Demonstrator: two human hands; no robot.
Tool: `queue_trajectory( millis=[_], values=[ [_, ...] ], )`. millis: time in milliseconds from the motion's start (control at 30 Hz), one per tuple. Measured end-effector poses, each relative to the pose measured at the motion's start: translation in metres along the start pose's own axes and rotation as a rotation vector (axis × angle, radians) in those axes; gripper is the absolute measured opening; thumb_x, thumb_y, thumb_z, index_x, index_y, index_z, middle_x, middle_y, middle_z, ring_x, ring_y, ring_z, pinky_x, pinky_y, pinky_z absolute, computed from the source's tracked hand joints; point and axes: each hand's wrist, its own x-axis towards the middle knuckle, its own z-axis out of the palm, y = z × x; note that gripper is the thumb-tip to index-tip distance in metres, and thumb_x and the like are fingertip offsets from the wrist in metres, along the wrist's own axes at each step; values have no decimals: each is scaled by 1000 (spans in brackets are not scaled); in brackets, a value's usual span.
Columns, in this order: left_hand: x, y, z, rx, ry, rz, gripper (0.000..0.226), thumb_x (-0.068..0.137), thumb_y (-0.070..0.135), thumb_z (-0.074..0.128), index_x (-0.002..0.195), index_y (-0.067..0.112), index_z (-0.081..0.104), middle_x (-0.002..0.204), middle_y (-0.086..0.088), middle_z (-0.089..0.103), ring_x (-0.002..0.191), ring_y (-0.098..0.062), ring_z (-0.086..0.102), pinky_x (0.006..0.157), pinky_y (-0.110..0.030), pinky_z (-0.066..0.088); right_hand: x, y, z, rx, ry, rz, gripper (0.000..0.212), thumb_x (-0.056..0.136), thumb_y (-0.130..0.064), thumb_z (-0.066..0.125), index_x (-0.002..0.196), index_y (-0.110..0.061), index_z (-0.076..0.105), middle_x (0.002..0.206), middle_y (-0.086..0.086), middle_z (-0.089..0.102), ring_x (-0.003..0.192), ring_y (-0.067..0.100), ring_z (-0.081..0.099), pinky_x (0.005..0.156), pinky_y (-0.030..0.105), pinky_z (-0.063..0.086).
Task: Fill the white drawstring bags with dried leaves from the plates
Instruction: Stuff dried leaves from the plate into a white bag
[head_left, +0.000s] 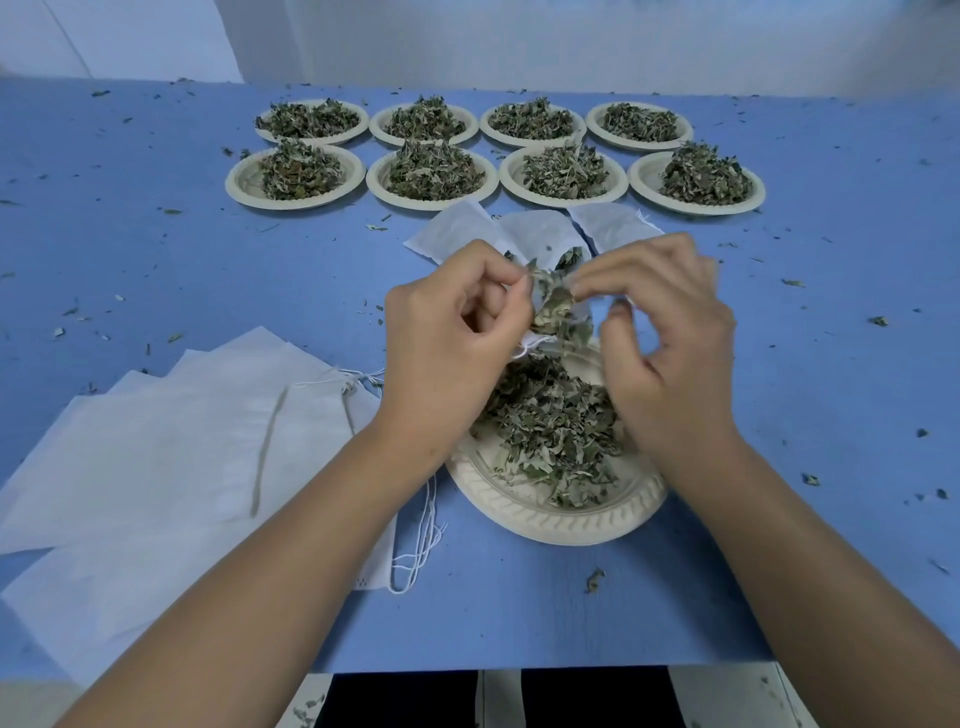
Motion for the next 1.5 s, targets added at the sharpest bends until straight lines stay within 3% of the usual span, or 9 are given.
queue_trajectory(
  millis=[100,300,500,667,833,1100,1233,1367,1500],
  values=[
    [2,-1,-1,-28,38,-54,10,89,4,66,80,8,64,54,4,50,50,-5,42,54,-18,38,-1,-4,-5,10,4,-45,33,78,-2,39,79,-12,70,90,-11,68,97,18,54,93,41,28],
    [0,4,1,-58,-34,-72,8,88,5,67,80,5,66,53,6,51,50,-4,45,55,-17,40,-3,-3,5,-99,-374,17,29,90,-23,33,81,-20,61,92,-20,63,128,17,42,105,32,12],
    [3,4,0,-89,-4,-120,18,89,6,66,75,16,62,51,5,49,49,-8,43,53,-21,39,0,2,-6,13,-95,-22,39,93,-20,37,83,-12,74,91,-8,70,115,20,51,98,58,26],
    [0,7,0,-113,-62,-120,14,88,8,67,76,15,64,53,-1,54,50,-8,48,51,-19,41,-4,0,5,-92,-416,22,46,97,-36,29,81,-18,68,82,-10,68,129,13,42,110,43,14],
    [2,4,-1,-123,-43,-148,14,90,8,67,77,12,64,51,-3,52,48,-10,44,49,-23,37,2,-3,-3,-4,-169,31,29,86,-39,54,91,-16,71,92,-29,56,114,10,48,103,35,17],
    [1,6,-2,-110,-52,-152,15,90,8,66,77,14,64,50,-3,52,43,-10,45,45,-24,40,-1,0,-1,142,-80,212,5,81,-19,74,80,-21,70,94,-19,56,103,-9,49,102,40,28],
    [2,7,-2,-150,-51,-161,18,91,7,65,76,17,62,48,1,51,40,-7,44,43,-19,39,1,1,-4,-12,-97,103,34,95,-29,48,73,-17,71,80,-22,59,108,4,53,103,33,19],
    [0,10,-3,-201,-164,-86,12,90,5,65,79,11,64,49,0,52,39,-4,45,39,-16,39,-4,2,3,56,-451,81,55,100,-32,22,85,-18,72,91,-10,71,123,3,45,108,31,14],
    [1,7,-2,-183,-83,-144,15,91,6,65,79,14,63,49,1,53,38,-6,45,41,-17,39,-2,7,-5,88,-111,87,55,99,-24,23,79,-15,73,86,-19,65,114,-7,47,104,44,24]
  ],
)
